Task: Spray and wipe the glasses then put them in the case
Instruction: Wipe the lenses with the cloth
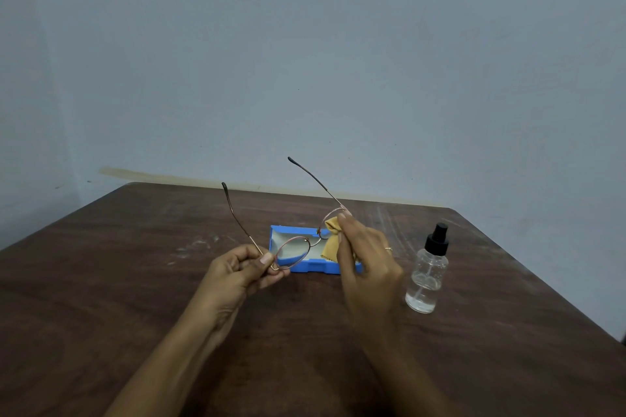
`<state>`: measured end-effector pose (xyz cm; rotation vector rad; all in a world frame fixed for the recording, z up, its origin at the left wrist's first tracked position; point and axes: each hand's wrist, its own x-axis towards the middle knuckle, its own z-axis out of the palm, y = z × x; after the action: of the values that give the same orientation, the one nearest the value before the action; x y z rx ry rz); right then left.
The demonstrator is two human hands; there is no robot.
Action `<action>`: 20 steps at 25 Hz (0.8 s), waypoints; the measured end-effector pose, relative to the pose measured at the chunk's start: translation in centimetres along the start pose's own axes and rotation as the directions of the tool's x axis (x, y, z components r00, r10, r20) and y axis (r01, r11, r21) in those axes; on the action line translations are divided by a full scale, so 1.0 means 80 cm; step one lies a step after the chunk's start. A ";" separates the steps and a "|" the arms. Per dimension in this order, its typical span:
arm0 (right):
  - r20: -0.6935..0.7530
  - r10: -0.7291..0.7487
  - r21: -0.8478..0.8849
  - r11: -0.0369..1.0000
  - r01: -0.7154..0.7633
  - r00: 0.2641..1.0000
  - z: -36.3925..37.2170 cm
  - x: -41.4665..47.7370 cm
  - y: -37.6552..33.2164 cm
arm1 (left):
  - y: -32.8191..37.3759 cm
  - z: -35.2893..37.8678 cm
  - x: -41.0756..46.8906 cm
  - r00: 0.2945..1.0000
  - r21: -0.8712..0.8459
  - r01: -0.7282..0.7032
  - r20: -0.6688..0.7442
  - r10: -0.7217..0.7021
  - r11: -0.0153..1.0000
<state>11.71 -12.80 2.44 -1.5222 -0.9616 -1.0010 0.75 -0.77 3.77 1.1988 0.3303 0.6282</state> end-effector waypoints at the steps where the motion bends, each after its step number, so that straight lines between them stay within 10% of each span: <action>1: 0.008 -0.018 -0.001 1.000 0.018 1.000 0.000 -0.001 0.001 | 0.000 0.000 0.000 1.000 -0.006 -0.005 0.000 0.005 1.000; 8: 0.092 -0.179 0.005 0.984 0.179 0.980 0.000 -0.003 0.002 | -0.001 0.000 -0.001 1.000 -0.007 -0.017 0.004 0.017 1.000; 20: 0.032 -0.022 -0.068 0.997 0.024 0.999 0.001 -0.002 0.016 | -0.005 -0.002 0.001 0.997 -0.127 0.071 0.048 -0.065 0.989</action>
<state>12.85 -12.92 1.92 -1.5910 -0.9767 -1.0388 0.83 -0.70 3.37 1.0716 0.2880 0.5551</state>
